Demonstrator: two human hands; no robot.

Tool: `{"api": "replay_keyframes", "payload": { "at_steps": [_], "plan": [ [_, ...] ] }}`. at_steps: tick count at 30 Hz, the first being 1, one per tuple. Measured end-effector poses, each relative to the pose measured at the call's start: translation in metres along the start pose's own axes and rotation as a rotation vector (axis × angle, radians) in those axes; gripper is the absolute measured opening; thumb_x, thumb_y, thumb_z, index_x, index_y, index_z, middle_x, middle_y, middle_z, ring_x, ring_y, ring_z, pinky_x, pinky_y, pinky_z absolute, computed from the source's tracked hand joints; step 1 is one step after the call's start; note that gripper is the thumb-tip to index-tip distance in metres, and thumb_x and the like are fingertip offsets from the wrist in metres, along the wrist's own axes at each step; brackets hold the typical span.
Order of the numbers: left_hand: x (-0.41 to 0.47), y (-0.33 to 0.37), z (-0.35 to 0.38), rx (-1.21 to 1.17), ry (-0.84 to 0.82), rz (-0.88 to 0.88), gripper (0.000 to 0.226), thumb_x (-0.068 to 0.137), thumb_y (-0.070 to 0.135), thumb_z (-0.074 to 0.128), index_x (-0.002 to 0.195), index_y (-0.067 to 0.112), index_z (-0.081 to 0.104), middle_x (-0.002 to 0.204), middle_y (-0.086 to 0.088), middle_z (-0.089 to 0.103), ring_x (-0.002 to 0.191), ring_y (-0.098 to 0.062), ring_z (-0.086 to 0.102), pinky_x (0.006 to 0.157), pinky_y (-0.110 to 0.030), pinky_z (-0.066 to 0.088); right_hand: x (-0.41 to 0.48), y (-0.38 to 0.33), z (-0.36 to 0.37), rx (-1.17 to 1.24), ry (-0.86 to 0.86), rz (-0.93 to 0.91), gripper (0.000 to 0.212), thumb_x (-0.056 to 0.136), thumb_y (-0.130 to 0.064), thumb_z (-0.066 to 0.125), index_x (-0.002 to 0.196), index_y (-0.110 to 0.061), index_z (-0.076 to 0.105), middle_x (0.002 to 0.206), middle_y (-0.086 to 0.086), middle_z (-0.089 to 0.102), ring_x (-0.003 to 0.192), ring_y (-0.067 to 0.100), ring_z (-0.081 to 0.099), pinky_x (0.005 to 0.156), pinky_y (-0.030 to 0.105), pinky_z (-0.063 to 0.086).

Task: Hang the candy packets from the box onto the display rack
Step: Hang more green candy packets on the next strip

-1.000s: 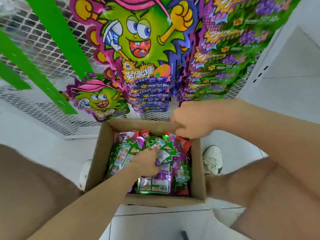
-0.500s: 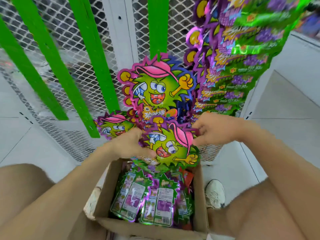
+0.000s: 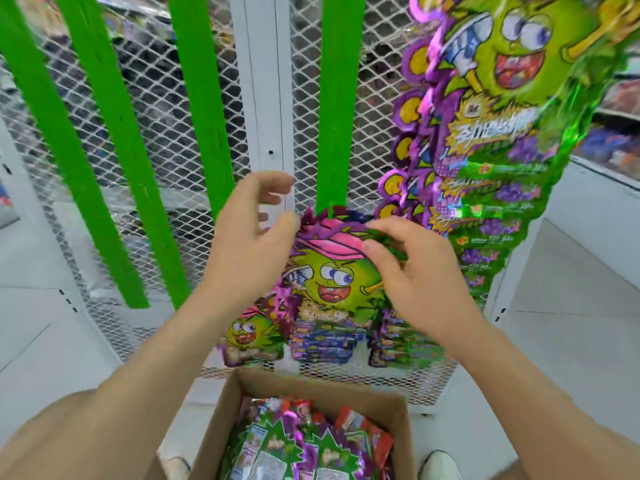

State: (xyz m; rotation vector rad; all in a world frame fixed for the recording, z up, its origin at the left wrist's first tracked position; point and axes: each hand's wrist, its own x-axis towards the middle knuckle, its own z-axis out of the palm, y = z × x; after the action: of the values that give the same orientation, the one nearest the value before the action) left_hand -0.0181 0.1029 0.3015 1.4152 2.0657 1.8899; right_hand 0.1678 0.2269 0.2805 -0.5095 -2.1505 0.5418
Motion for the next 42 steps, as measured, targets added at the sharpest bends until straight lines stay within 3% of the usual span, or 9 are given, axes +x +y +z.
{"api": "replay_keyframes", "payload": {
  "at_steps": [7, 10, 12, 18, 22, 32, 35, 39, 42],
  "plan": [
    [0.070, 0.021, 0.013, -0.042, -0.117, -0.146, 0.044, 0.080, 0.052, 0.053, 0.096, 0.018, 0.077, 0.098, -0.009, 0.080, 0.097, -0.028, 0.074, 0.099, -0.049, 0.054, 0.071, -0.015, -0.008, 0.016, 0.132, -0.032, 0.025, 0.091, -0.019, 0.077, 0.115, -0.025, 0.072, 0.096, -0.013, 0.073, 0.090, 0.002, 0.068, 0.088, 0.030, 0.057],
    [0.074, 0.010, 0.018, -0.033, -0.183, -0.117, 0.063, 0.084, 0.062, 0.051, 0.099, 0.005, 0.073, 0.085, -0.013, 0.066, 0.078, -0.016, 0.058, 0.081, -0.041, 0.046, 0.083, -0.012, 0.000, -0.019, 0.173, -0.018, 0.023, 0.091, -0.017, 0.074, 0.113, -0.023, 0.073, 0.091, -0.018, 0.071, 0.086, 0.002, 0.067, 0.090, 0.037, 0.056],
    [0.072, 0.006, 0.019, -0.042, -0.223, -0.114, 0.062, 0.095, 0.059, 0.053, 0.102, 0.000, 0.070, 0.087, -0.002, 0.060, 0.082, -0.011, 0.052, 0.081, -0.037, 0.039, 0.083, -0.011, 0.008, -0.018, 0.198, 0.003, 0.023, 0.089, -0.016, 0.073, 0.112, -0.024, 0.074, 0.094, -0.018, 0.072, 0.089, 0.002, 0.068, 0.091, 0.037, 0.056],
    [0.056, -0.005, 0.012, -0.003, -0.116, 0.013, 0.014, 0.099, 0.034, 0.071, 0.095, 0.023, 0.079, 0.086, 0.005, 0.081, 0.087, -0.015, 0.077, 0.088, -0.049, 0.062, 0.080, -0.013, 0.019, -0.017, 0.197, 0.015, 0.023, 0.090, -0.016, 0.073, 0.112, -0.023, 0.075, 0.095, -0.019, 0.072, 0.091, 0.003, 0.068, 0.092, 0.037, 0.057],
    [0.032, -0.026, 0.003, 0.151, 0.091, 0.171, 0.003, 0.099, 0.024, 0.073, 0.098, 0.022, 0.075, 0.086, 0.014, 0.075, 0.082, -0.007, 0.071, 0.077, -0.028, 0.058, 0.069, -0.013, 0.027, -0.010, 0.194, 0.018, 0.023, 0.090, -0.014, 0.072, 0.112, -0.022, 0.075, 0.091, -0.022, 0.069, 0.093, 0.003, 0.067, 0.094, 0.039, 0.056],
    [0.024, -0.022, 0.001, 0.233, 0.008, 0.220, 0.046, 0.093, 0.000, 0.060, 0.133, 0.021, 0.066, 0.120, 0.014, 0.072, 0.114, 0.003, 0.065, 0.103, -0.016, 0.048, 0.060, -0.013, 0.035, 0.031, 0.262, 0.025, 0.020, 0.093, -0.017, 0.073, 0.112, -0.021, 0.074, 0.096, -0.011, 0.074, 0.089, 0.004, 0.069, 0.088, 0.037, 0.058],
    [0.033, -0.019, 0.003, 0.225, 0.056, 0.211, 0.051, 0.089, -0.002, 0.056, 0.133, 0.021, 0.066, 0.122, 0.013, 0.071, 0.113, 0.002, 0.063, 0.098, -0.008, 0.042, 0.059, -0.010, 0.038, 0.002, 0.255, 0.023, 0.020, 0.094, -0.016, 0.070, 0.114, -0.020, 0.072, 0.095, -0.012, 0.073, 0.090, 0.005, 0.068, 0.091, 0.042, 0.057],
    [0.029, -0.030, 0.007, 0.190, 0.032, 0.182, 0.046, 0.089, 0.001, 0.053, 0.127, 0.022, 0.069, 0.117, 0.014, 0.072, 0.109, 0.000, 0.066, 0.098, -0.016, 0.048, 0.054, -0.003, 0.042, -0.037, 0.217, 0.045, 0.021, 0.095, -0.014, 0.069, 0.115, -0.019, 0.074, 0.091, -0.014, 0.071, 0.090, 0.004, 0.066, 0.093, 0.044, 0.056],
    [0.026, -0.038, 0.003, 0.253, 0.231, 0.209, 0.033, 0.090, 0.000, 0.055, 0.117, 0.016, 0.068, 0.115, 0.005, 0.067, 0.106, -0.010, 0.061, 0.094, -0.018, 0.044, 0.047, -0.003, 0.043, -0.048, 0.197, 0.039, 0.020, 0.094, -0.012, 0.070, 0.112, -0.018, 0.074, 0.085, -0.017, 0.068, 0.087, 0.004, 0.066, 0.091, 0.040, 0.056]
  ]
}}
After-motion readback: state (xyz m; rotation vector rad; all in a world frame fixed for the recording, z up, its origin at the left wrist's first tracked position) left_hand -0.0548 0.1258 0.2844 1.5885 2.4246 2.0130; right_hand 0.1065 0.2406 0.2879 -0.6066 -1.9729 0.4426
